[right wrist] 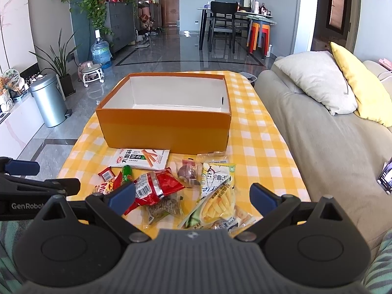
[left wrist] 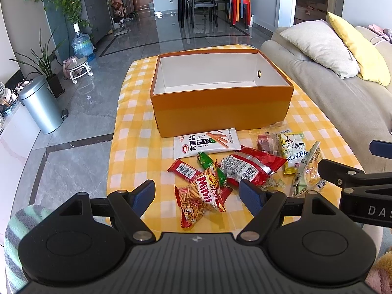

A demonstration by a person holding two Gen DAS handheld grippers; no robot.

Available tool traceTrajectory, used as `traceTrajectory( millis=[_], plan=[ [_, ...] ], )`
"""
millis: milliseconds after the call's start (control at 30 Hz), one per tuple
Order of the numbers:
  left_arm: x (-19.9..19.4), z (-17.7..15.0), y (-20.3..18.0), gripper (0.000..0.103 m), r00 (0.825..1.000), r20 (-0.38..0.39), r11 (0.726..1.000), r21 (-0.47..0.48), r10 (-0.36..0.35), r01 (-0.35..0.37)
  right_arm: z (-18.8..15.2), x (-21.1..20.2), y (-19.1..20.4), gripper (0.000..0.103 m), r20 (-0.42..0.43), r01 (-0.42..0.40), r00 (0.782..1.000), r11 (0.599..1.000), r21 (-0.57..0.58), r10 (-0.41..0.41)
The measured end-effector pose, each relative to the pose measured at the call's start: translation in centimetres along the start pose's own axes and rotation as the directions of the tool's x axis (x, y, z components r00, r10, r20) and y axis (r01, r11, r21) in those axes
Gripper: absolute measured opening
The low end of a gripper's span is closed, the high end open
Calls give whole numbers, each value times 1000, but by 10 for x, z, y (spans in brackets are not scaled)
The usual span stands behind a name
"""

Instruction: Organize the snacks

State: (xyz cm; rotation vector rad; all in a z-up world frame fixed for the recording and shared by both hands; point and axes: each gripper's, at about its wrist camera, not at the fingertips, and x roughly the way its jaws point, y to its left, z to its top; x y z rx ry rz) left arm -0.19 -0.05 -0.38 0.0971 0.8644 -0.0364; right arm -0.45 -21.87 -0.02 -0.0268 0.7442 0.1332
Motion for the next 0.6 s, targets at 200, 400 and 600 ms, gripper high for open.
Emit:
traceTrajectory(
  millis=[200, 400, 600],
  plan=[
    [0, -1, -1, 91, 1000, -2, 1000, 0, -1, 1, -1, 1, 0, 96, -6, 1, 1000, 1000, 2, -1],
    [1, -1, -3, 91, 1000, -6, 1000, 0, -2, 2, -1, 2, 1, 96, -7, 1, 1000, 1000, 2, -1],
    [1, -1, -2, 91, 1000, -7, 1000, 0, -2, 2, -1, 2, 1, 96, -7, 1, 1000, 1000, 1, -1]
  ],
)
